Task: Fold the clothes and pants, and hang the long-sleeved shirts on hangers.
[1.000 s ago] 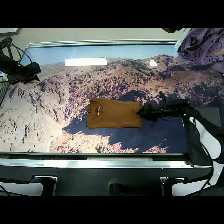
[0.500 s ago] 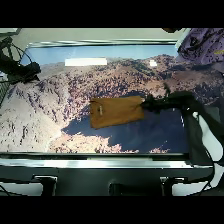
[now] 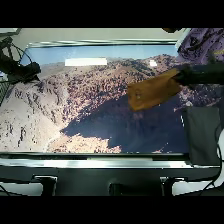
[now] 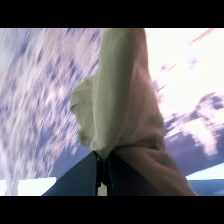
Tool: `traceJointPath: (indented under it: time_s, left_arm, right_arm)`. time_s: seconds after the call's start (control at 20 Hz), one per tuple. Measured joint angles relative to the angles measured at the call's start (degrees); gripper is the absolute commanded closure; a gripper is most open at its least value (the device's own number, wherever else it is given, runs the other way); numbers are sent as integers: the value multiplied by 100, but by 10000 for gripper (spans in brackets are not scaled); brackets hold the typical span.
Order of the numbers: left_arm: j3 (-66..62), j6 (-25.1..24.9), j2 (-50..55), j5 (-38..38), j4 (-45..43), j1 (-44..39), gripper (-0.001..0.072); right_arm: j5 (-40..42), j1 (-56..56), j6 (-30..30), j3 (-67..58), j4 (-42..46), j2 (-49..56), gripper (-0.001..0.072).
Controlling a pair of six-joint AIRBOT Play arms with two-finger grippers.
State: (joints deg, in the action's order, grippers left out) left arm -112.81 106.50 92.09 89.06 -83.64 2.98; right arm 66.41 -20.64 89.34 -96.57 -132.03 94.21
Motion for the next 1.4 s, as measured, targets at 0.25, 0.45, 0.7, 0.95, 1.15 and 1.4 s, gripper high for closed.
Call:
traceJointPath:
  time_s: [0.25, 0.45, 0.7, 0.95, 1.15, 1.4]
  left_arm:
    - [0, 0, 15, 2, 0, 0, 684]
    - [0, 0, 15, 13, 0, 0, 684]
    - [0, 0, 15, 13, 0, 0, 684]
    - [0, 0, 15, 11, 0, 0, 684]
    - [4, -2, 15, 11, 0, 0, 684]
    - [4, 0, 15, 11, 0, 0, 684]
  right_arm:
    - [197, -774, -717, -584, 719, -122, 689]
    - [306, -1285, -1327, -691, 1408, -393, 689]
    - [649, -1620, -2124, -719, 2341, -793, 689]
    - [1043, -1692, -2769, -723, 2997, -1224, 688]
    - [1545, -1703, -3088, -723, 3333, -1521, 689]
    - [2514, -1609, -3084, -621, 3851, -1694, 690]
